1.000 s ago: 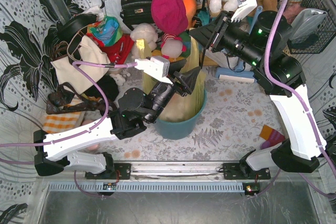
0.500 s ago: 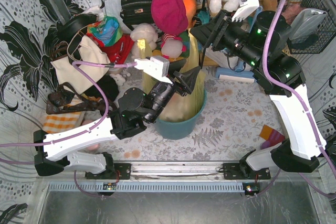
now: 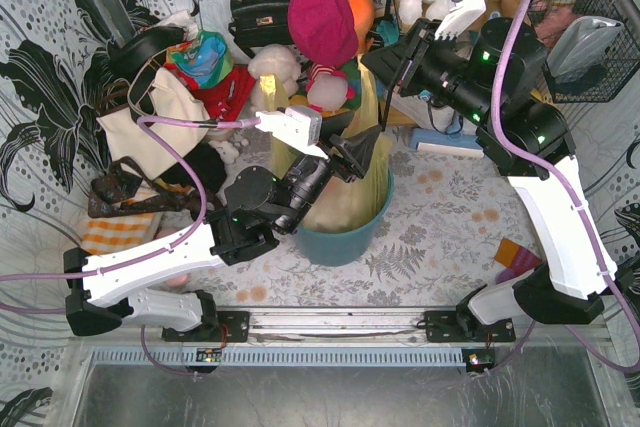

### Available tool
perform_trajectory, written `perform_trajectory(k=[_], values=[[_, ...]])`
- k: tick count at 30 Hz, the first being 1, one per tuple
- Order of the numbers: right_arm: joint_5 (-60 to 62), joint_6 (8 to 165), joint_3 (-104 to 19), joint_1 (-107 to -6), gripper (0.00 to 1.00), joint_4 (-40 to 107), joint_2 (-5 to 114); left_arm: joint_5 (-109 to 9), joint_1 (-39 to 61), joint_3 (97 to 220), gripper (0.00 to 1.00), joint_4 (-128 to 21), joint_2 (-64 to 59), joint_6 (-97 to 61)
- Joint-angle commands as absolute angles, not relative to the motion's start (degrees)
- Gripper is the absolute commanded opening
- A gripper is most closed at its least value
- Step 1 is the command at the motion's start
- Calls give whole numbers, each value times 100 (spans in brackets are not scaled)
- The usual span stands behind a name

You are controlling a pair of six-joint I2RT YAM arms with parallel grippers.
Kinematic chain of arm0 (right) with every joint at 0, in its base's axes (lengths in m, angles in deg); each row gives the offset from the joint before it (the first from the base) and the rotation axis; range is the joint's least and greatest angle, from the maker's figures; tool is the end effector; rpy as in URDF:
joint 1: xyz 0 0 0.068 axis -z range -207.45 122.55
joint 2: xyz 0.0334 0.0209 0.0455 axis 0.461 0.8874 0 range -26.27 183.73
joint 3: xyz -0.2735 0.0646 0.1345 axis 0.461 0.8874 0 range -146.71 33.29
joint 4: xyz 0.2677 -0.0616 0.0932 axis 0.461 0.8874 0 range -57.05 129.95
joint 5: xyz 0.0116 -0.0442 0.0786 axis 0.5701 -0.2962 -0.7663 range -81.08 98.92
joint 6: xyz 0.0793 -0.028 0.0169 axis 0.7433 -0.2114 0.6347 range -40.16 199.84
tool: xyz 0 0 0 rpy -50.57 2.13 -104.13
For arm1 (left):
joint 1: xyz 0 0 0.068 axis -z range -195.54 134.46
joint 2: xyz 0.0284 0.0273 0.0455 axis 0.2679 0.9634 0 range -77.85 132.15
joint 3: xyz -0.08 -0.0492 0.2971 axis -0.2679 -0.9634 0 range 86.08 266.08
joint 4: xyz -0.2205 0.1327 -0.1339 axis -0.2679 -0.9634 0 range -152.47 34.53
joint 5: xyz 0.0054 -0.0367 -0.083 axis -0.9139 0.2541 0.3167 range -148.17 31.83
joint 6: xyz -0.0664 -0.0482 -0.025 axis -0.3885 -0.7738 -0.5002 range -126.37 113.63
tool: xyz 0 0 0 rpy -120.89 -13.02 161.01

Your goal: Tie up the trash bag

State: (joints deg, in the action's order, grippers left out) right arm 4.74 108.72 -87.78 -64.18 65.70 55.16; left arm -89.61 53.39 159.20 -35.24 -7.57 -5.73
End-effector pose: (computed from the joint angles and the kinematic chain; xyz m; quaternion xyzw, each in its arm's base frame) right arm 0.2346 0.1819 0.6538 -0.0726 0.6595 0.4255 0.6155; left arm 0.1507 -0.2817 0.5275 0.1173 0.5649 -0.3270 0.7484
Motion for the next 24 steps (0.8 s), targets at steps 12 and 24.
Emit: perform_trajectory(k=[12,24], values=[[111,10969,-8991,-6439,0,6415,5560,-8994,5248,15845,62,-3183,-859,-672],[-35,11151,-8974,-6443,0,6145,5446,-8805,4867,15920,66,-2839,-718,-677]])
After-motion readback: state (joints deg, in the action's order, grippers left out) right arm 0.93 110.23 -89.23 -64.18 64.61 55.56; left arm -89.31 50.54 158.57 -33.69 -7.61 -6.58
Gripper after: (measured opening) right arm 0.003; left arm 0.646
